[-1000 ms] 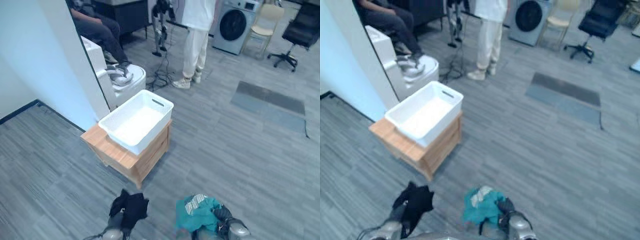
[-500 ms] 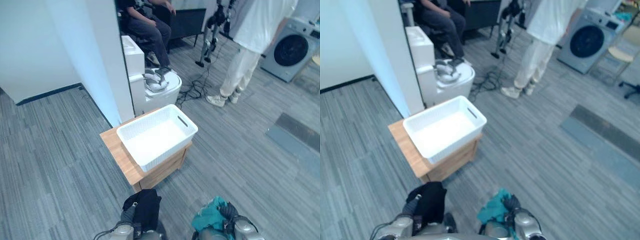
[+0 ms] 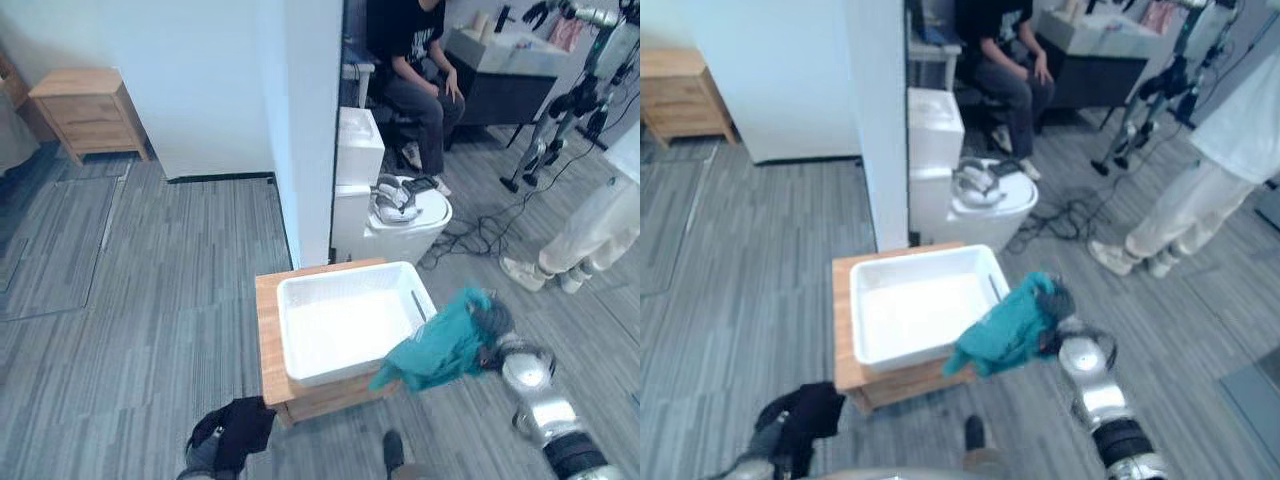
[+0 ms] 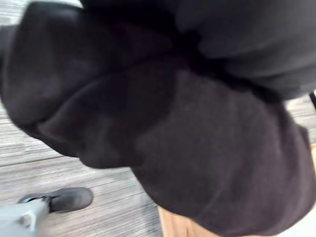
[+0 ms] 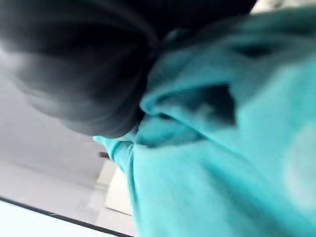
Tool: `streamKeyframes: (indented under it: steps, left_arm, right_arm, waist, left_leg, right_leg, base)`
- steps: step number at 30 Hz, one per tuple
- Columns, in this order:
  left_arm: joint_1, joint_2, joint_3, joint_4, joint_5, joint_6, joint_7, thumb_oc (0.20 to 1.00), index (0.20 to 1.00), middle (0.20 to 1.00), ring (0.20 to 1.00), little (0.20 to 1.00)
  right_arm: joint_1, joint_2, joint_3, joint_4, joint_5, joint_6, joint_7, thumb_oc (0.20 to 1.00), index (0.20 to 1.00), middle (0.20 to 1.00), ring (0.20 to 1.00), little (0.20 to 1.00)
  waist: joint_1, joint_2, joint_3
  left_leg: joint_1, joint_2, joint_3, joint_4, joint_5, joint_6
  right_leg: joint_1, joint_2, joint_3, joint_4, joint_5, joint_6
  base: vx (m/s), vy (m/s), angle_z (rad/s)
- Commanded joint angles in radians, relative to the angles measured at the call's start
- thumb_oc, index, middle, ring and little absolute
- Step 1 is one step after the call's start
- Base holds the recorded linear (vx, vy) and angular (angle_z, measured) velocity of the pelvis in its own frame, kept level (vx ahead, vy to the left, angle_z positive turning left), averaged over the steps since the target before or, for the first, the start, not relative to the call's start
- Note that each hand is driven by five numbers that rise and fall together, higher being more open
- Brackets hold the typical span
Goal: Tidy up the quilt and then pick up the clothes from the bed and put them into the laundry hamper.
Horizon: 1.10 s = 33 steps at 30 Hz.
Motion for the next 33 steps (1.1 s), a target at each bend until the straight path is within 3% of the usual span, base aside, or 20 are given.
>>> streamKeyframes:
  steps: [1, 4, 5, 6, 7, 10, 17, 18, 19, 25, 26, 27, 28, 30, 31, 33]
  left_arm:
    - [-0.087, 0.04, -0.027, -0.026, -0.043, -0.058, -0.032, 0.2, 0.2, 0.2, 0.2, 0.2]
    - [-0.09, 0.047, -0.035, -0.027, -0.053, -0.058, -0.033, 0.2, 0.2, 0.2, 0.2, 0.2]
    - [-0.1, 0.052, -0.039, -0.033, -0.076, -0.054, -0.033, 0.2, 0.2, 0.2, 0.2, 0.2]
    - [-0.101, 0.052, -0.038, -0.033, -0.077, -0.053, -0.033, 0.2, 0.2, 0.2, 0.2, 0.2]
    - [-0.099, 0.056, -0.042, -0.049, -0.089, -0.051, -0.043, 0.2, 0.2, 0.2, 0.2, 0.2]
    - [-0.086, 0.074, -0.053, -0.129, -0.124, -0.059, -0.063, 0.2, 0.2, 0.2, 0.2, 0.2]
    - [-0.037, 0.126, -0.062, -0.319, -0.182, -0.089, -0.082, 0.2, 0.2, 0.2, 0.2, 0.2]
    - [-0.039, 0.133, -0.062, -0.366, -0.215, -0.094, -0.095, 0.2, 0.2, 0.2, 0.2, 0.2]
    - [-0.042, 0.152, -0.065, -0.471, -0.285, -0.086, -0.13, 0.2, 0.2, 0.2, 0.2, 0.2]
    - [-0.023, 0.249, -0.08, -0.77, -0.3, -0.062, -0.192, 0.2, 0.2, 0.2, 0.2, 0.2]
    - [-0.016, 0.286, -0.077, -0.892, -0.256, -0.062, -0.199, 0.2, 0.2, 0.2, 0.2, 0.2]
    - [-0.016, 0.286, -0.077, -0.892, -0.256, -0.061, -0.199, 0.2, 0.2, 0.2, 0.2, 0.2]
    - [-0.024, 0.3, -0.069, -0.935, -0.226, -0.062, -0.201, 0.2, 0.2, 0.2, 0.2, 0.2]
    - [-0.056, 0.336, -0.058, -1.006, -0.132, -0.047, -0.227, 0.2, 0.2, 0.2, 0.2, 0.2]
    - [-0.057, 0.337, -0.061, -1.007, -0.132, -0.046, -0.227, 0.2, 0.2, 0.2, 0.2, 0.2]
    - [-0.117, 0.338, -0.071, -1.064, -0.107, -0.058, -0.253, 0.2, 0.2, 0.2, 0.2, 0.2]
  right_arm:
    - [-0.211, -0.051, 0.028, -0.121, -0.033, -0.035, 0.063, 0.2, 0.2, 0.2, 0.2, 0.2]
    - [-0.282, -0.065, 0.064, -0.097, -0.022, -0.02, 0.067, 0.2, 0.2, 0.2, 0.2, 0.2]
    - [-0.328, -0.068, 0.085, -0.054, -0.017, -0.009, 0.061, 0.2, 0.2, 0.2, 0.2, 0.2]
    - [-0.331, -0.068, 0.086, -0.052, -0.017, -0.01, 0.061, 0.2, 0.2, 0.2, 0.2, 0.2]
    - [-0.363, -0.078, 0.1, -0.038, -0.026, 0.002, 0.064, 0.2, 0.2, 0.2, 0.2, 0.2]
    - [-0.452, -0.082, 0.137, 0.107, -0.061, 0.021, 0.058, 0.2, 0.2, 0.2, 0.2, 0.2]
    - [-0.582, -0.064, 0.198, 0.376, -0.04, 0.029, 0.071, 0.2, 0.2, 0.2, 0.2, 0.2]
    - [-0.607, -0.055, 0.199, 0.44, -0.026, 0.034, 0.067, 0.464, 0.464, 0.464, 0.464, 0.464]
    - [-0.657, -0.036, 0.204, 0.551, -0.008, 0.055, 0.054, 1.0, 1.0, 1.0, 1.0, 1.0]
    - [-0.68, -0.038, 0.222, 0.538, -0.066, 0.069, 0.025, 1.0, 1.0, 1.0, 1.0, 1.0]
    - [-0.644, -0.065, 0.237, 0.437, -0.22, 0.079, -0.005, 1.0, 1.0, 1.0, 1.0, 1.0]
    - [-0.644, -0.065, 0.237, 0.437, -0.22, 0.079, -0.005, 1.0, 1.0, 1.0, 1.0, 1.0]
    - [-0.617, -0.111, 0.263, 0.347, -0.359, 0.091, 0.009, 1.0, 1.0, 1.0, 1.0, 1.0]
    - [-0.467, -0.179, 0.206, 0.174, -0.528, 0.118, 0.071, 1.0, 1.0, 1.0, 1.0, 1.0]
    - [-0.46, -0.18, 0.2, 0.168, -0.53, 0.12, 0.074, 1.0, 1.0, 1.0, 1.0, 1.0]
    - [-0.316, -0.23, 0.124, 0.044, -0.578, 0.098, 0.103, 1.0, 1.0, 1.0, 1.0, 1.0]
  waist:
    - [0.034, -0.016, 0.041]
    - [0.038, -0.019, 0.064]
    - [0.042, -0.017, 0.092]
    - [0.039, -0.018, 0.093]
    - [0.035, -0.012, 0.092]
    - [0.053, 0.01, 0.105]
    - [0.085, 0.064, 0.115]
    - [0.091, 0.073, 0.119]
    - [0.097, 0.091, 0.12]
    - [0.088, 0.116, 0.115]
    - [0.074, 0.116, 0.11]
    - [0.074, 0.116, 0.109]
    - [0.064, 0.113, 0.105]
    - [0.032, 0.102, 0.088]
    - [0.036, 0.102, 0.085]
    - [-0.007, 0.089, 0.065]
  left_leg:
    - [-0.067, 0.105, 0.013, -0.005, 0.034, -0.051]
    - [-0.111, 0.105, 0.023, 0.045, 0.04, -0.057]
    - [-0.158, 0.1, 0.093, 0.089, 0.052, -0.057]
    - [-0.161, 0.1, 0.091, 0.093, 0.051, -0.057]
    - [-0.154, 0.109, 0.144, 0.067, 0.06, -0.059]
    - [-0.169, 0.12, 0.165, 0.025, 0.106, -0.061]
    - [-0.182, 0.116, 0.172, -0.012, 0.13, -0.064]
    - [-0.191, 0.115, 0.169, -0.012, 0.133, -0.066]
    - [-0.205, 0.116, 0.165, -0.012, 0.134, -0.068]
    - [-0.204, 0.124, 0.166, -0.012, 0.137, -0.074]
    - [-0.193, 0.128, 0.17, -0.012, 0.131, -0.073]
    - [-0.194, 0.128, 0.17, -0.012, 0.131, -0.073]
    - [-0.184, 0.131, 0.173, -0.012, 0.127, -0.073]
    - [-0.155, 0.132, 0.181, -0.012, 0.111, -0.071]
    - [-0.16, 0.133, 0.182, -0.012, 0.115, -0.07]
    - [-0.131, 0.13, 0.197, -0.012, 0.095, -0.067]
  right_leg:
    - [0.092, -0.024, -0.063, -0.003, -0.239, 0.018]
    - [0.107, -0.032, -0.105, -0.003, -0.255, 0.008]
    - [0.123, -0.042, -0.146, -0.003, -0.269, -0.001]
    - [0.124, -0.042, -0.148, -0.003, -0.269, -0.001]
    - [0.13, -0.041, -0.17, -0.003, -0.27, -0.002]
    - [0.12, -0.038, -0.213, -0.003, -0.264, 0.0]
    - [0.09, -0.039, -0.231, -0.003, -0.25, 0.01]
    - [0.082, -0.04, -0.233, -0.003, -0.248, 0.01]
    - [0.069, -0.043, -0.236, -0.003, -0.247, 0.009]
    - [0.069, -0.043, -0.236, -0.003, -0.25, 0.011]
    - [0.077, -0.042, -0.231, -0.003, -0.255, 0.01]
    - [0.076, -0.042, -0.231, -0.003, -0.255, 0.01]
    - [0.082, -0.04, -0.224, -0.003, -0.259, 0.01]
    - [0.1, -0.037, -0.208, -0.003, -0.267, 0.01]
    - [0.095, -0.037, -0.206, -0.003, -0.263, 0.009]
    - [0.105, -0.036, -0.187, -0.003, -0.265, 0.011]
  base:
    - [0.07, -0.226, 0.14]
    - [-0.04, -0.146, 0.29]
    - [-0.08, -0.046, 0.67]
    - [-0.09, -0.057, 0.99]
    - [-0.02, -0.026, 1.07]
    - [-0.03, -0.021, 0.5]
    - [0.01, 0.019, 0.17]
    - [-0.06, 0.031, 0.07]
    - [-0.04, 0.031, 0.13]
    - [0.01, 0.013, 0.1]
    - [0.01, 0.0, -0.04]
    - [0.03, -0.006, -0.07]
    - [0.04, -0.014, -0.06]
    - [0.09, -0.025, -0.15]
    - [0.12, -0.032, -0.16]
    - [0.08, -0.024, -0.18]
